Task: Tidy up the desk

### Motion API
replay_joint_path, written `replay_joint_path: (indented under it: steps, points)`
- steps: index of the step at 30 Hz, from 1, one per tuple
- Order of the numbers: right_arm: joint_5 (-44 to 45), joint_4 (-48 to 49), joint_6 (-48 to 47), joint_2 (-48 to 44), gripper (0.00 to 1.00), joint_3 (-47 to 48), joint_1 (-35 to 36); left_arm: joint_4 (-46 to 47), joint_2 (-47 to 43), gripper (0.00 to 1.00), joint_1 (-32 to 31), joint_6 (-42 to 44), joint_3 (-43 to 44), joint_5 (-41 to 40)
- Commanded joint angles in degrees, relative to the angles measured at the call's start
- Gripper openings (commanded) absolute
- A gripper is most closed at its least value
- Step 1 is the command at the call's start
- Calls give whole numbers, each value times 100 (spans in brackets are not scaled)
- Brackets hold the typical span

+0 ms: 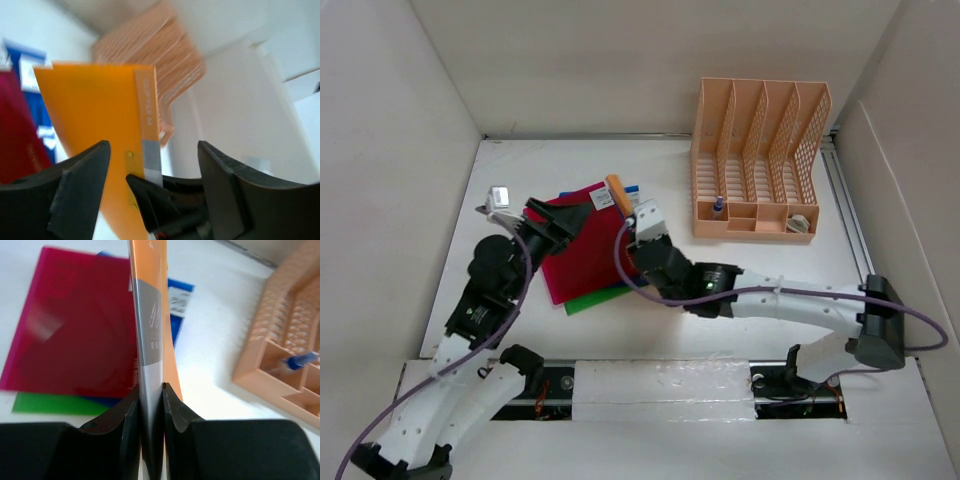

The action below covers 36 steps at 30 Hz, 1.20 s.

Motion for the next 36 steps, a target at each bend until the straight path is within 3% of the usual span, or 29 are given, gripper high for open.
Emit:
replay_joint_path:
  steps: [1,5,10,17,22,27,36]
  points:
    - [269,818,-73,-876,0,-308,-357,169,-493,67,-11,528,594,-747]
    - [-117,1880,-179,-1607,0,-783,-831,291,-784,69,-11,652,542,-1003]
    - [-347,3093,-529,-2160,0,-1205,-1324,292,-618,69,-11,697,323,-731]
    - [-654,5201,-1443,-2338,0,-1513,-2273,818,15,68,-11,609,-293,-72]
    - [-1049,6187,-1778,-2109,0,-1566,-3046,951,314,67,-11,766,-346,228]
    - [-1831,6330,-1550,-1714,0,-1329,-3959,934,446,67,42,854,-346,193]
    - [-2527,6620,-1506,-791,0,-969,-4568,1073,552,67,252,802,-512,350]
